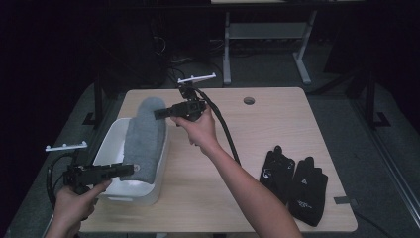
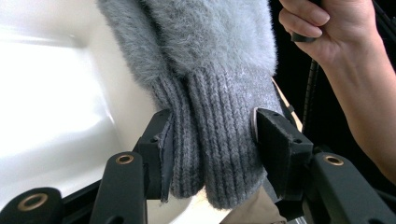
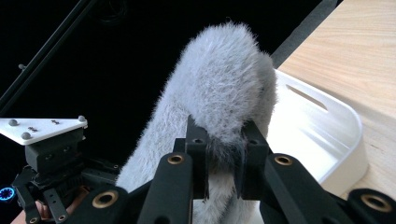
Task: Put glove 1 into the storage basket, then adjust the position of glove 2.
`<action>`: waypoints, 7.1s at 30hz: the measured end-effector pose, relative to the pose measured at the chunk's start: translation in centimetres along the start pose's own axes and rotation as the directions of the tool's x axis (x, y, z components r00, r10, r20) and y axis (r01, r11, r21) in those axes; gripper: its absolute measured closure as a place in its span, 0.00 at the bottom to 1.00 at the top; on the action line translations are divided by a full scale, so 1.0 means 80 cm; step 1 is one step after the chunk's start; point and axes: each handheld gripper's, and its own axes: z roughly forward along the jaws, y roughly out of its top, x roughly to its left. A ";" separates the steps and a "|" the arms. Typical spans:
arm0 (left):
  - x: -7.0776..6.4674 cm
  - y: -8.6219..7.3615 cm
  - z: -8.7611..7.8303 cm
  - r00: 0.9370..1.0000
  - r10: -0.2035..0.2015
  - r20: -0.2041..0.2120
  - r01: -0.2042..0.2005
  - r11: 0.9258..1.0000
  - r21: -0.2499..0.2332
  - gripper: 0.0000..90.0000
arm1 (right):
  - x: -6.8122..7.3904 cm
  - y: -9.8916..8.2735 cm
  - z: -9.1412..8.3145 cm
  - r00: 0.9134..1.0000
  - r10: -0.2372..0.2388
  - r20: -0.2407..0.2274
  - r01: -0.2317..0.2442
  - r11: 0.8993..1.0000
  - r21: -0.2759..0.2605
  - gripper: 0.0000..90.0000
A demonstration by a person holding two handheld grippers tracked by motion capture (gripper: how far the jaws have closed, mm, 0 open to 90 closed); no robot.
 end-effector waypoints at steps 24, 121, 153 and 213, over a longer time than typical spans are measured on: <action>0.039 -0.012 -0.023 0.998 -0.053 -0.026 0.053 0.999 -0.005 0.55 | -0.001 0.001 0.055 1.000 0.006 -0.009 -0.005 0.999 0.035 0.87; 0.021 -0.001 0.015 0.991 0.008 -0.134 -0.003 0.999 0.036 0.34 | -0.062 -0.026 0.042 0.999 -0.002 0.053 -0.004 0.995 0.096 0.60; -0.033 0.027 0.096 0.992 0.107 -0.063 -0.100 0.989 0.112 0.31 | -0.096 -0.043 -0.053 0.998 0.058 0.037 -0.058 0.998 0.009 0.53; -0.115 0.024 0.225 0.972 0.208 0.105 -0.226 0.952 0.204 0.26 | -0.136 -0.104 -0.225 0.984 0.119 0.130 -0.107 0.990 -0.095 0.46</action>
